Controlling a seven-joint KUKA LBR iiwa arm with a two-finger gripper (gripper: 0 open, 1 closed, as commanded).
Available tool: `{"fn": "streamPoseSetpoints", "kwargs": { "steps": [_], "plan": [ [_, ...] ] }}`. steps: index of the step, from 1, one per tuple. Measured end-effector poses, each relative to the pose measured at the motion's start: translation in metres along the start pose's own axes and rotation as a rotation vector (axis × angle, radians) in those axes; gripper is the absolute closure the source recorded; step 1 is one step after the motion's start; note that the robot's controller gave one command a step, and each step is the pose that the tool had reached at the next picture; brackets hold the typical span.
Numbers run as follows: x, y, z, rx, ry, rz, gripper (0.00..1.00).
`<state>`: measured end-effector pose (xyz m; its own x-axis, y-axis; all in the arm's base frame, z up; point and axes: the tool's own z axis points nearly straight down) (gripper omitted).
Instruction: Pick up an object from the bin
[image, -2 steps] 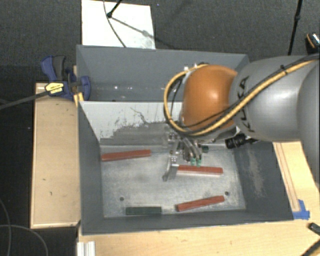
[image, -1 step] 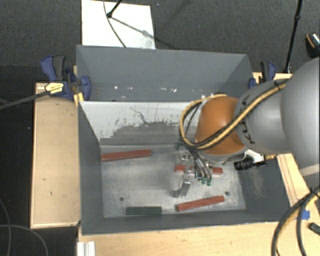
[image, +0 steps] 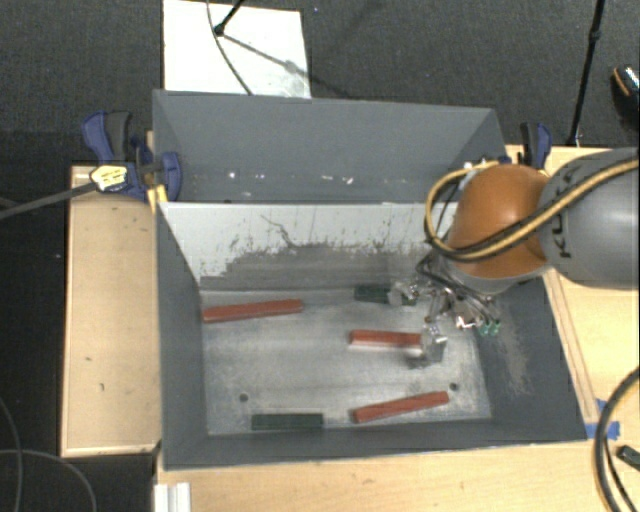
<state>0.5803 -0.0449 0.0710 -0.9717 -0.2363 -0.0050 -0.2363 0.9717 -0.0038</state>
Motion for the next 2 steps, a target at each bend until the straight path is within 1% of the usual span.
{"fn": "streamPoseSetpoints", "kwargs": {
  "steps": [1,2],
  "plan": [
    [0.000,0.003,0.000,-0.004,0.001,0.005,1.00],
    [0.070,-0.033,-0.131,0.000,-0.003,0.140,1.00]
  ]
}}
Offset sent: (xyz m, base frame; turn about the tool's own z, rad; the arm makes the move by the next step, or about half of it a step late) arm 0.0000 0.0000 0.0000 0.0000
